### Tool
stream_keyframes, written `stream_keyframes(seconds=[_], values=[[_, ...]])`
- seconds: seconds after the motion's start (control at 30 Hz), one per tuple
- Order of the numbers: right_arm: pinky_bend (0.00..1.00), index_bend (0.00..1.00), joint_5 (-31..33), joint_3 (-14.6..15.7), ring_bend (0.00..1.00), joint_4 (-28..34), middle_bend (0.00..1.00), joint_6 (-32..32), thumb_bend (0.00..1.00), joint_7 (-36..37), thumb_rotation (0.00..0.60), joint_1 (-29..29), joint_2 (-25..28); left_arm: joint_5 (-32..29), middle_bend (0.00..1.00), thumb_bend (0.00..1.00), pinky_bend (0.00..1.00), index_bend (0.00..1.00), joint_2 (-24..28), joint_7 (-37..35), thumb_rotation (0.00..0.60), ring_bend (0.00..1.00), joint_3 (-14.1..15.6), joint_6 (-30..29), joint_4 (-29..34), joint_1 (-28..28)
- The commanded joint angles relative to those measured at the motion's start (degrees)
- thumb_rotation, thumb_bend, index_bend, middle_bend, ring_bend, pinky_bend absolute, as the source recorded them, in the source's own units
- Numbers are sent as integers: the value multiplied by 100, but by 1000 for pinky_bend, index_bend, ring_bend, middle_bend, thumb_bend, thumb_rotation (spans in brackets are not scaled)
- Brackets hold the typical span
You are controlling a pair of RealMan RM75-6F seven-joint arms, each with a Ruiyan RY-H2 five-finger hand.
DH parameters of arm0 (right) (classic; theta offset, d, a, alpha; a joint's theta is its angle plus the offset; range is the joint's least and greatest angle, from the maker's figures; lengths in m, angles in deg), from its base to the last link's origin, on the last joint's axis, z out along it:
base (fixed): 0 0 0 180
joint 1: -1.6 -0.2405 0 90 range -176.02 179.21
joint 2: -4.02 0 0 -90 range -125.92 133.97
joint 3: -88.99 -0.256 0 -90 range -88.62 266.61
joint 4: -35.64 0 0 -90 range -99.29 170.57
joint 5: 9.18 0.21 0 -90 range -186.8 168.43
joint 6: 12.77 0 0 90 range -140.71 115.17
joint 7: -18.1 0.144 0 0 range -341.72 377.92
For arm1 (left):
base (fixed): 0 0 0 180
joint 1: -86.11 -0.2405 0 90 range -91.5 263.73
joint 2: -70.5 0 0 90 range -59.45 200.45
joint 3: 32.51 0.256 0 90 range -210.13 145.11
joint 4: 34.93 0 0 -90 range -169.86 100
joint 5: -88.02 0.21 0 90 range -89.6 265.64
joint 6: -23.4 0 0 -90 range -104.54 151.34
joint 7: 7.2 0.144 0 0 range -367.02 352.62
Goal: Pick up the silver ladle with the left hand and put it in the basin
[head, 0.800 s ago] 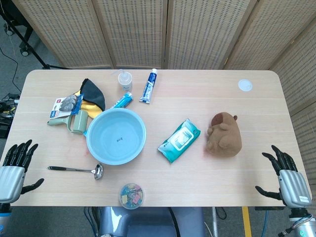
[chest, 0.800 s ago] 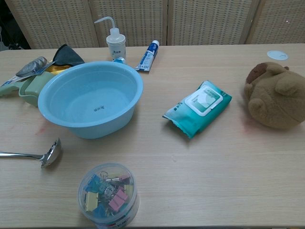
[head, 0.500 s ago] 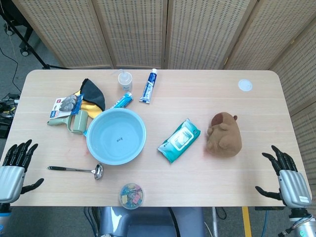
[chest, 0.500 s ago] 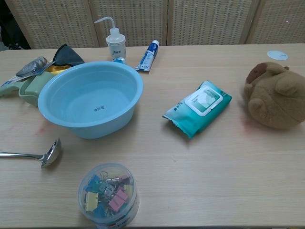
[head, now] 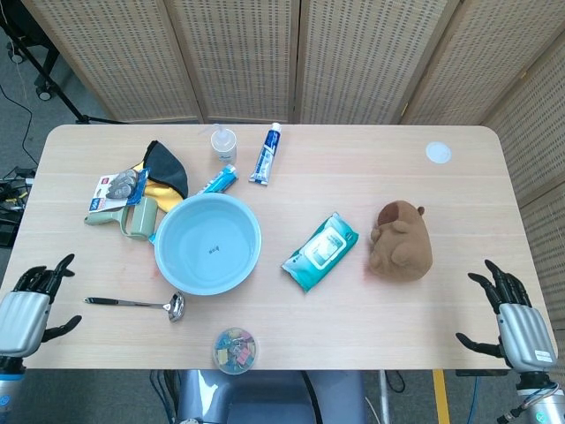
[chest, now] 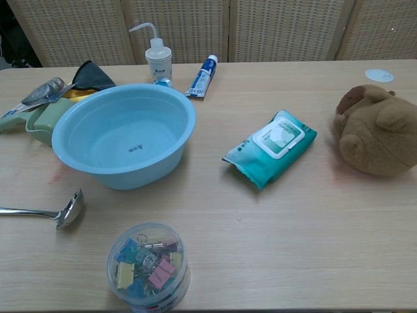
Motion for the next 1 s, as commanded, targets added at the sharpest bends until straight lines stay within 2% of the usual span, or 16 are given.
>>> stream_keyframes(seconds=[0.03, 0.23, 0.5, 0.8, 1.0], values=[[0, 148, 22, -2, 0, -3, 0, -14, 0, 16, 600, -2, 1, -92, 883, 87, 944, 0, -85, -58, 600, 894, -17, 144, -61, 57], [0, 148, 43, -16, 0, 7, 0, -5, 0, 40, 600, 0, 11, -126, 900, 84, 949, 0, -193, -360, 600, 907, -10, 458, -223, 235], [0, 149, 20, -19, 0, 50, 0, 35, 0, 74, 600, 18, 42, -605, 900, 99, 949, 10, -295, -1111, 600, 907, 34, 1453, -923, 536], [0, 149, -56, 17, 0, 129, 0, 47, 0, 177, 600, 37, 104, -851, 901, 193, 949, 290, -812, -1765, 600, 907, 114, 2108, -1928, 679], [0, 148, -53, -13, 0, 166, 0, 89, 0, 299, 600, 48, 182, -910, 902, 215, 949, 328, -1094, -1691, 600, 907, 109, 2248, -2267, 746]])
